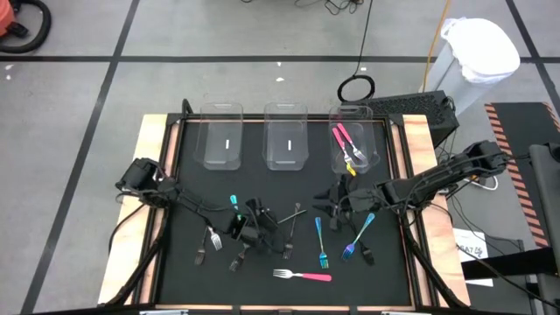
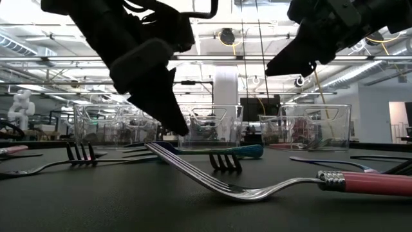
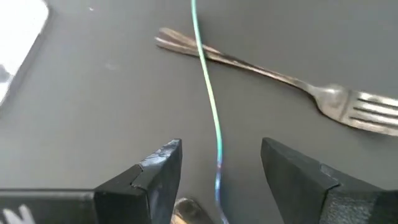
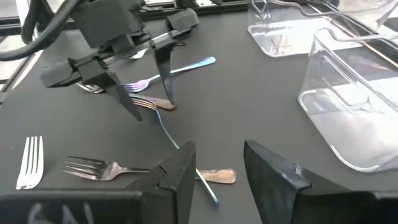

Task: Sort silverware by color (type)
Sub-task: Put the blue fork into the middle transparent bin

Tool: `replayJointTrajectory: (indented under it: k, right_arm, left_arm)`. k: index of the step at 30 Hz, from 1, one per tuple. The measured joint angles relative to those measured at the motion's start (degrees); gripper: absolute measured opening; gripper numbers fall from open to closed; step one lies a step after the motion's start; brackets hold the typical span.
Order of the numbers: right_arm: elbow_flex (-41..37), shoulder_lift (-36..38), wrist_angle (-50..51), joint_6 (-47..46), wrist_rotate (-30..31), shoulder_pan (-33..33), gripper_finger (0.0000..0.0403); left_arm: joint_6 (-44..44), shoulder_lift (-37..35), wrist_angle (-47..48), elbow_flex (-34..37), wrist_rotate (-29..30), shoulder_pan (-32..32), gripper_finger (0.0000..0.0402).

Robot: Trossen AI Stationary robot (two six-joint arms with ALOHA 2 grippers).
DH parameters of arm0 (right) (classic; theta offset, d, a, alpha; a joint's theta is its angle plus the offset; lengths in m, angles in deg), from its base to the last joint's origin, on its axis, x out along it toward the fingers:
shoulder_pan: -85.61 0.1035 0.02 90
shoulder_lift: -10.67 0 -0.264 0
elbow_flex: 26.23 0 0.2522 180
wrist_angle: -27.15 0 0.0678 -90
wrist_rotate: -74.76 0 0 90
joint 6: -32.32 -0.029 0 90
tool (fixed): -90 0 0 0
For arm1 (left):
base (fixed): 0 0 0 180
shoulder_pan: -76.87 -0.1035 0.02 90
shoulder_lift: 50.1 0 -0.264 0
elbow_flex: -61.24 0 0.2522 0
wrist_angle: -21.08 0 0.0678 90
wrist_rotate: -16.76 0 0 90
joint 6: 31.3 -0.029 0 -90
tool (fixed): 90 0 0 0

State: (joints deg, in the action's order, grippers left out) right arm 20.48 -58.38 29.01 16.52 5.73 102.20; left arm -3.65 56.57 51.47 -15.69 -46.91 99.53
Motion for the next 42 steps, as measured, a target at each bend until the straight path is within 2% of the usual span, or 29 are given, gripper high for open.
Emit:
replayJointTrajectory:
  k: [5,16,22,27,34,38,42]
  right_arm:
    - [0.0,0.0,0.0,0.1,0.0,0.8,0.013]
    - [0.0,0.0,-0.1,0.0,0.0,1.2,0.013]
    - [0.0,0.0,-0.1,0.1,0.0,1.7,0.013]
    - [0.0,0.0,-0.1,0.2,0.0,1.7,0.013]
    - [0.0,0.0,-0.1,0.4,0.1,1.7,0.013]
    - [0.0,0.0,-0.1,0.4,0.1,1.7,0.013]
    - [0.0,0.0,-0.1,0.1,0.1,1.7,0.013]
  left_arm:
    - [-2.3,0.1,-1.4,0.0,-2.7,0.0,0.0221]
    - [-5.5,6.1,-4.9,-0.1,-2.4,-2.1,0.022]
    - [-3.8,8.3,-6.6,-0.2,-3.0,-3.2,0.0215]
    - [-2.4,8.4,-7.0,-0.2,-3.9,-3.4,0.0162]
    - [0.5,8.4,-7.6,-0.1,-4.0,-3.8,0.0021]
    - [0.5,6.6,-6.6,0.1,-1.7,-3.9,0.0012]
    - [0.4,1.4,-4.3,0.5,1.9,-3.8,0.0006]
